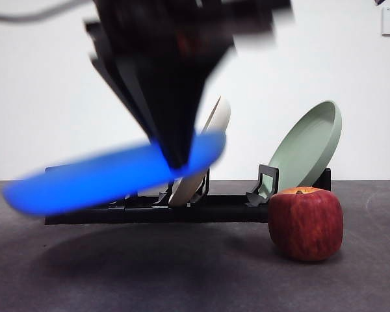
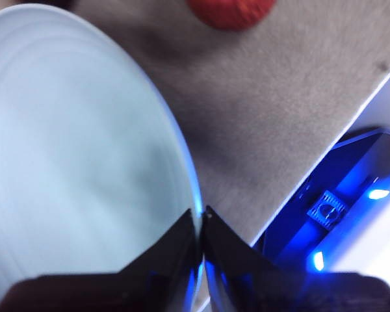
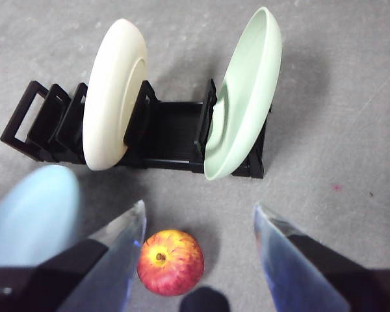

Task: Take the blue plate from the plate rack,put the plate on the table,take the apple from the table,put the apple in the plate

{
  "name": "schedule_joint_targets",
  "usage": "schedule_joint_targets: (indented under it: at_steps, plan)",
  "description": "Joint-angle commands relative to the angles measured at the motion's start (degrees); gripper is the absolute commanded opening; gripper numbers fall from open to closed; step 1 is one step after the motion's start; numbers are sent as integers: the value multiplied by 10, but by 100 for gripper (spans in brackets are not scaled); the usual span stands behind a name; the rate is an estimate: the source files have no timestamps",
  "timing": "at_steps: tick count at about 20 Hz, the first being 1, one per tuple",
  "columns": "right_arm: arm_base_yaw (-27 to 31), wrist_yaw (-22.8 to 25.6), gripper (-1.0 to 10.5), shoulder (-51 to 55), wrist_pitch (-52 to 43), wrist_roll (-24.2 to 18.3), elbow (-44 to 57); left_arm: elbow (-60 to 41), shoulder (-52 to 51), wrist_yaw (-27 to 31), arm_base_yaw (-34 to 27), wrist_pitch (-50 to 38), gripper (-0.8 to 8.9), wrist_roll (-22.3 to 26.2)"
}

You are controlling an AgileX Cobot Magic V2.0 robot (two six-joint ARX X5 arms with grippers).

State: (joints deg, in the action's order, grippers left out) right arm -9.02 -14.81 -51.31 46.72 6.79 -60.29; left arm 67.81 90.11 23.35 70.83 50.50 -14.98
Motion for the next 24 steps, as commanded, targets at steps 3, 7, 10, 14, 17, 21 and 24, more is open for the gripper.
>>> schedule_joint_targets:
  at_steps: [3,7,10,14,17,21,24]
  plan:
    - [-1,2,284,-1,1,-5,-2,-5,87,1,-1,-37,-8,34]
    - [0,2,284,-1,3,-5,-2,-5,140,-15,-1,-73,-8,45]
    - [0,1,284,-1,7,-5,-2,-5,148,-39,-1,-76,4,46]
    - [-2,-3,285,-1,16,-14,-2,-2,134,-40,-9,-44,388,47]
    - [-11,-4,295,-3,16,-14,-2,10,103,-12,-11,-39,382,43]
    - [-56,-1,533,-31,16,-18,-2,56,12,11,-8,-37,382,43]
    - [-102,22,534,-78,16,-22,-2,86,-71,48,-12,-46,377,45]
